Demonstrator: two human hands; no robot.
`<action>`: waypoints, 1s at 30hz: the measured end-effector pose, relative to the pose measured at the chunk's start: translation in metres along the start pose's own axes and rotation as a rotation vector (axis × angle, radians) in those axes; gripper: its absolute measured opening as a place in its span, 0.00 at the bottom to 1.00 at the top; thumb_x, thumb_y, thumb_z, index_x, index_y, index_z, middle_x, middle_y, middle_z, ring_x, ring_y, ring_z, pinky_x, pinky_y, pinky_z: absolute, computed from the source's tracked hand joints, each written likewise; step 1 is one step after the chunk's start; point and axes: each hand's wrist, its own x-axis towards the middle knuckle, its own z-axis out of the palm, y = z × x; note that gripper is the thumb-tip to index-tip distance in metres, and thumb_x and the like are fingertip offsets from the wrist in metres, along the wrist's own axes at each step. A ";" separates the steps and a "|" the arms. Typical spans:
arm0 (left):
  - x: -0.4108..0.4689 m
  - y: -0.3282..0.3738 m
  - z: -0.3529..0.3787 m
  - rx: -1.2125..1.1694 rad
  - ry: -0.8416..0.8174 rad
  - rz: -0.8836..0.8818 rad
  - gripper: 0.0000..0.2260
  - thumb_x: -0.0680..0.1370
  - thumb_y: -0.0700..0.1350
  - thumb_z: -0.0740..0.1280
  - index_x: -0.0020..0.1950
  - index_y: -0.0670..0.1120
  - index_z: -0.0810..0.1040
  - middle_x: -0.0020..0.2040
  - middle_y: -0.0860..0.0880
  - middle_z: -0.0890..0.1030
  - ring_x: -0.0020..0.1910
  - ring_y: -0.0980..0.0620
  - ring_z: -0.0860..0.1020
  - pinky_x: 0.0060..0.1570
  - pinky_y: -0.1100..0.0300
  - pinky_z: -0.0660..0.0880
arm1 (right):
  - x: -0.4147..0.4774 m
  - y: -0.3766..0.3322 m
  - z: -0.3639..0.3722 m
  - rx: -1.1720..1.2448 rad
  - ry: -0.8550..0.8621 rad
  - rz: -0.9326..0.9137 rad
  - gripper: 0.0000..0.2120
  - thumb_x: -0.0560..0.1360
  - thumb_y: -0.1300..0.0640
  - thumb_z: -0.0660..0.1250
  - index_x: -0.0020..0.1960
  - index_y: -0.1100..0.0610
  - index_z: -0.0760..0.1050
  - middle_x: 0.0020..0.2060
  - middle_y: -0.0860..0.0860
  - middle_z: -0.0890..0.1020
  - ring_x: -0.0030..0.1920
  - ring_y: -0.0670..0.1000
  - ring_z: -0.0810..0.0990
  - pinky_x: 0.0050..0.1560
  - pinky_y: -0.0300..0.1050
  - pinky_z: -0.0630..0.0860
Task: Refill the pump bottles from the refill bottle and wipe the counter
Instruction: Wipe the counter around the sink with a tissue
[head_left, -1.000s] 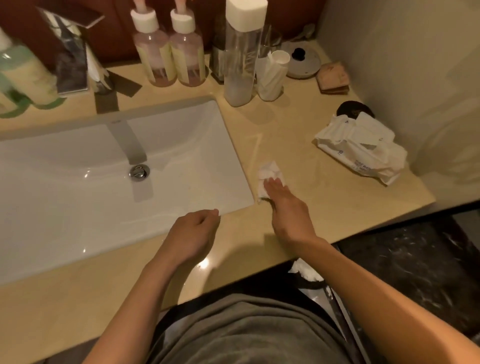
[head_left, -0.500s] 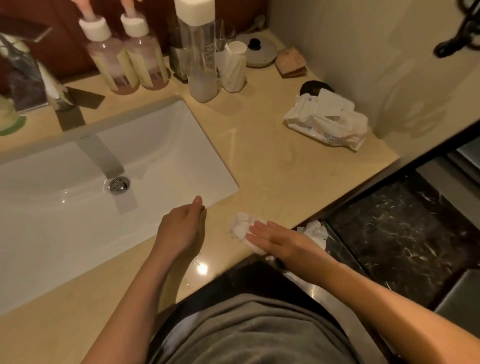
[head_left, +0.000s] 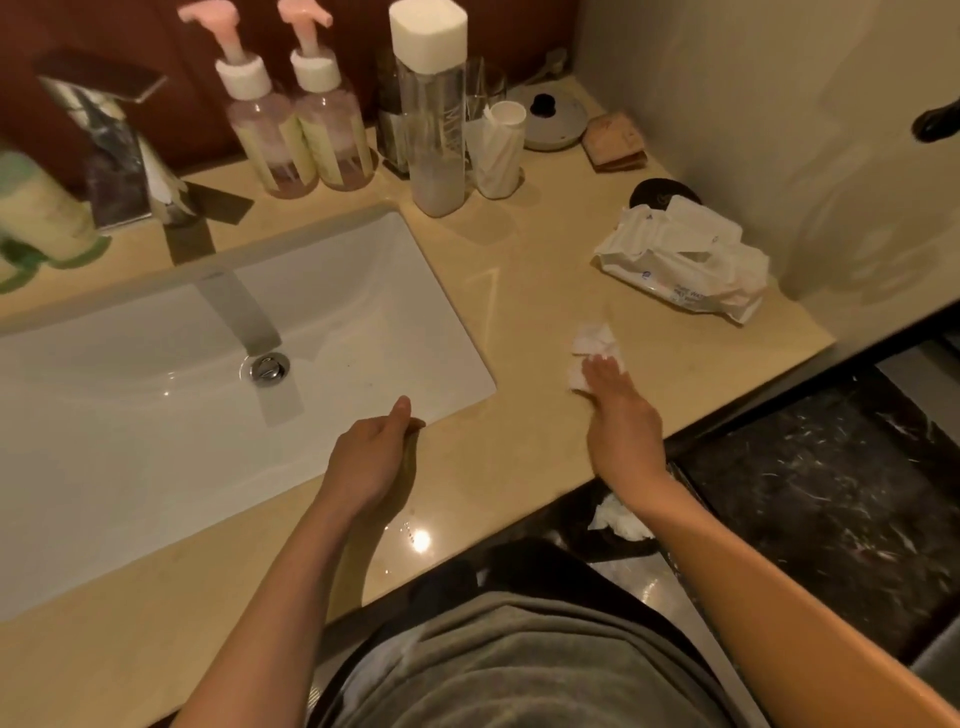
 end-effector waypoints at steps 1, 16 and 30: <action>0.000 -0.001 0.000 0.001 0.008 -0.004 0.23 0.83 0.55 0.47 0.58 0.48 0.80 0.61 0.46 0.78 0.59 0.47 0.74 0.56 0.58 0.65 | -0.003 -0.011 0.005 -0.001 -0.043 -0.056 0.31 0.75 0.75 0.53 0.74 0.55 0.59 0.74 0.49 0.59 0.74 0.48 0.56 0.71 0.39 0.50; 0.003 0.003 0.003 0.076 0.020 -0.011 0.22 0.82 0.55 0.50 0.57 0.48 0.81 0.60 0.44 0.79 0.50 0.51 0.71 0.53 0.57 0.65 | -0.021 -0.028 -0.079 0.396 -0.847 -0.207 0.18 0.81 0.59 0.55 0.59 0.38 0.73 0.58 0.44 0.78 0.52 0.52 0.80 0.57 0.50 0.76; 0.002 0.000 0.010 0.036 0.103 -0.043 0.18 0.81 0.54 0.55 0.55 0.49 0.82 0.57 0.45 0.80 0.52 0.48 0.73 0.53 0.54 0.68 | 0.031 0.101 -0.092 -0.091 0.224 0.325 0.20 0.78 0.69 0.55 0.67 0.58 0.71 0.61 0.61 0.76 0.60 0.63 0.74 0.59 0.56 0.72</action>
